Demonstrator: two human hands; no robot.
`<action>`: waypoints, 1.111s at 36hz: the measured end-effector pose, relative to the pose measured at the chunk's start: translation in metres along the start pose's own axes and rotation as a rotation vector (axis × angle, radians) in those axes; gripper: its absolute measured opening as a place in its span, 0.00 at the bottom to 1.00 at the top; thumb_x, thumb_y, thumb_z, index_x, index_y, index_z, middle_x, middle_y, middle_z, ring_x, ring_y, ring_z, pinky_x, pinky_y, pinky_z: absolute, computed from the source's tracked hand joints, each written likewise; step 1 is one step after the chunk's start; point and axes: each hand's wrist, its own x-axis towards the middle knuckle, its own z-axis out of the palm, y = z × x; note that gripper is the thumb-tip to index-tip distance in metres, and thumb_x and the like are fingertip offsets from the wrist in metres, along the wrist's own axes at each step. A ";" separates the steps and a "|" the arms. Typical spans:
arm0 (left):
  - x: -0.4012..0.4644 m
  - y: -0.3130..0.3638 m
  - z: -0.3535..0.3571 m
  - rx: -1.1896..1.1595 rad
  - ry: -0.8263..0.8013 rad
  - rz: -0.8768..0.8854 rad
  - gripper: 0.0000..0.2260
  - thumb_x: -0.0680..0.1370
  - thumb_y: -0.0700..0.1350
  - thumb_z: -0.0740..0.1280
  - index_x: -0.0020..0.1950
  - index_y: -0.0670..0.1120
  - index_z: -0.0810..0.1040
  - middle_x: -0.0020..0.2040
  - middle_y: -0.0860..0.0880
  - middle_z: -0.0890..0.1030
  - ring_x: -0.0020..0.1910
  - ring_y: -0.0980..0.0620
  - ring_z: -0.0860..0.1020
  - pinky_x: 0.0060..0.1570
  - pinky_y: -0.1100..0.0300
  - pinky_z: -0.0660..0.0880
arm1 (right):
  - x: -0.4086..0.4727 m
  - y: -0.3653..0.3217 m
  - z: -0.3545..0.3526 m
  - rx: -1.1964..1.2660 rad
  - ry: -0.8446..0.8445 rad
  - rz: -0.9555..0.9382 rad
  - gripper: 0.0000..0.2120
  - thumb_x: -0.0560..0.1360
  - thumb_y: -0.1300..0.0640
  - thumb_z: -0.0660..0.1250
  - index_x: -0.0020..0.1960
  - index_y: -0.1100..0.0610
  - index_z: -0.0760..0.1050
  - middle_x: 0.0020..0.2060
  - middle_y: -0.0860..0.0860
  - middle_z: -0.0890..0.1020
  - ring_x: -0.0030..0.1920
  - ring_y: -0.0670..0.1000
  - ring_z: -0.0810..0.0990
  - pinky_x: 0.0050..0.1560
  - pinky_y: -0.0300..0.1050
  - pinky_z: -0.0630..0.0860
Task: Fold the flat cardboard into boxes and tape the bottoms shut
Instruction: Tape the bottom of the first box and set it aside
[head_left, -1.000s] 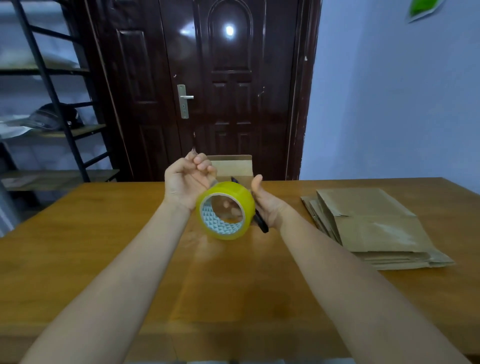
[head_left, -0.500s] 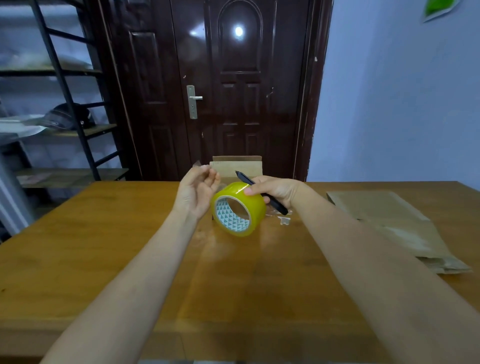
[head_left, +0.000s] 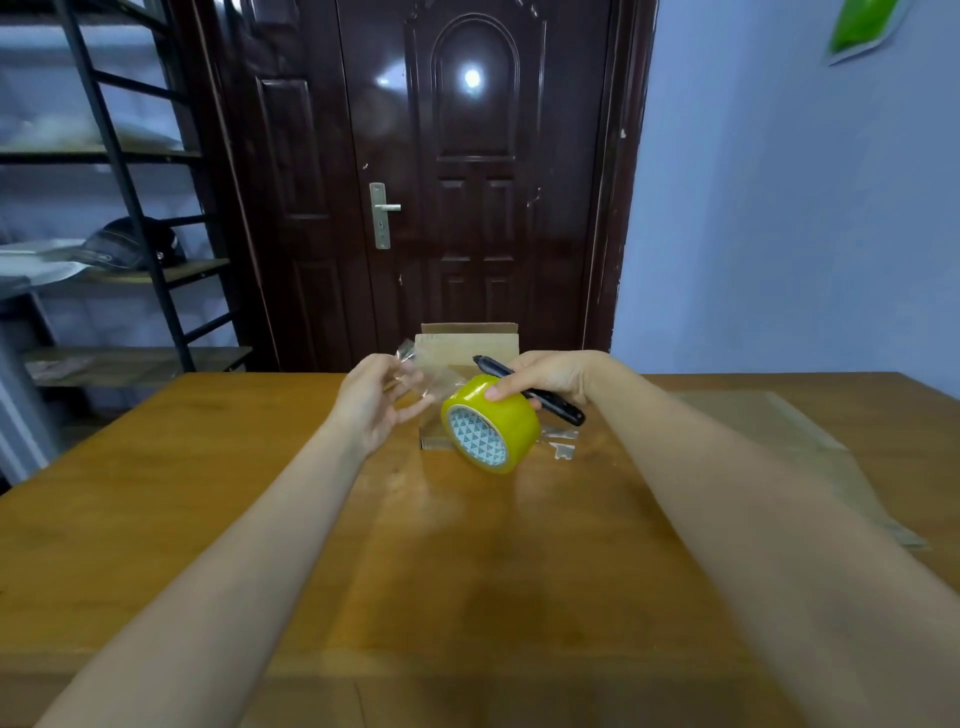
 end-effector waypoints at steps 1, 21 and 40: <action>0.000 0.004 0.000 0.031 0.004 -0.015 0.06 0.77 0.36 0.59 0.41 0.43 0.71 0.51 0.42 0.77 0.51 0.46 0.77 0.42 0.48 0.81 | -0.001 -0.002 -0.001 -0.028 0.030 0.005 0.14 0.75 0.52 0.69 0.34 0.56 0.70 0.25 0.51 0.70 0.26 0.45 0.68 0.32 0.37 0.68; 0.019 0.045 0.042 -0.321 0.139 -0.298 0.19 0.84 0.38 0.45 0.75 0.37 0.54 0.67 0.36 0.72 0.61 0.34 0.75 0.64 0.45 0.69 | -0.001 0.007 0.018 0.658 0.326 -0.149 0.18 0.79 0.45 0.60 0.43 0.59 0.78 0.26 0.49 0.80 0.37 0.50 0.80 0.59 0.56 0.75; 0.003 0.040 0.057 -0.959 0.047 -0.336 0.18 0.84 0.40 0.46 0.68 0.30 0.63 0.67 0.37 0.72 0.68 0.35 0.69 0.65 0.44 0.65 | 0.004 0.033 0.040 1.299 0.354 -0.302 0.19 0.76 0.45 0.62 0.41 0.61 0.79 0.32 0.54 0.80 0.38 0.54 0.83 0.58 0.53 0.74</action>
